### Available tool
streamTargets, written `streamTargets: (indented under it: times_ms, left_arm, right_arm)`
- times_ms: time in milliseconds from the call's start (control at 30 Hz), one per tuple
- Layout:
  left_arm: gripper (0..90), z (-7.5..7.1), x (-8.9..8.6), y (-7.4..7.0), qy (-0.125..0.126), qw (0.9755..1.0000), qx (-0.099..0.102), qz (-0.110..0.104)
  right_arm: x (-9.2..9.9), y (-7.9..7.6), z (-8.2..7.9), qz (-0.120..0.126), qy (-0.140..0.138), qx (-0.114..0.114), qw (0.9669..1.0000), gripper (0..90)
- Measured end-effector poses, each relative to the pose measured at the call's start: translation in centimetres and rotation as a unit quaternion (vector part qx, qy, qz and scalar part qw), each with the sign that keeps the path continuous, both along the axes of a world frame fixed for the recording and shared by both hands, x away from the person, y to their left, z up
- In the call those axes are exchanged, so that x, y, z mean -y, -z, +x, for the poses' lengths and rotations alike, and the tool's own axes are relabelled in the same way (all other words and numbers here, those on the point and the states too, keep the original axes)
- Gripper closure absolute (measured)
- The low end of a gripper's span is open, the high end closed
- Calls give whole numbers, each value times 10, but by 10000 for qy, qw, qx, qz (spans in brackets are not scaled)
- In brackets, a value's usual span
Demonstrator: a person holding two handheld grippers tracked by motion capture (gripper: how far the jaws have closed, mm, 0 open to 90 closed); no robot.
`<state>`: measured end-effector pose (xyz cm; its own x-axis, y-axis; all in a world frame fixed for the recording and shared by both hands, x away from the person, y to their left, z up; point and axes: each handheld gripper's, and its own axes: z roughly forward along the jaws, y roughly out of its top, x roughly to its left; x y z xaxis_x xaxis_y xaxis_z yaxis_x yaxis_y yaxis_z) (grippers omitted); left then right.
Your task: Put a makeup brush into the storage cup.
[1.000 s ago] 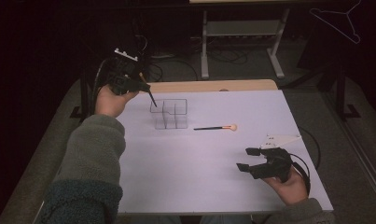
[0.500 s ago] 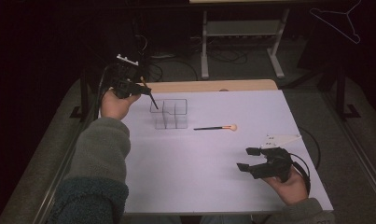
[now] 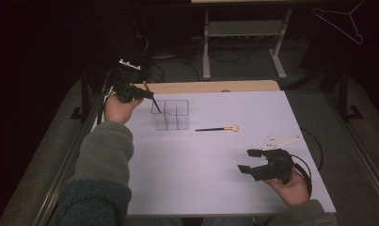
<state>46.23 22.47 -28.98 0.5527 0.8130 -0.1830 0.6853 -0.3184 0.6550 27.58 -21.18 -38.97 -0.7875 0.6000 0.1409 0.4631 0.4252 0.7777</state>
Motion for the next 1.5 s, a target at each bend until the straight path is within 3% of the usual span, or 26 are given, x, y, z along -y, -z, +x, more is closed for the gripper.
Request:
streamTargets:
  times_ms: [367,1067,1300,1400,1500]
  left_arm:
    - [831,0,2,13,-91,9999,-38,-97]
    - [828,-4,2,29,-112,9998,-152,24]
    - [824,-4,5,29,-49,9998,-142,103]
    - [776,-6,6,29,-129,9997,-84,213]
    - [730,-11,4,27,-132,9997,53,192]
  right_arm:
    - [0,0,0,5,-16,-5,10000,293]
    - [-3,0,-1,-24,-61,-20,10000,292]
    - [-4,0,0,-40,-84,-21,10000,291]
    - [-3,0,0,-40,-88,11,10000,291]
    - [-2,-1,-1,-28,-64,-1,10000,290]
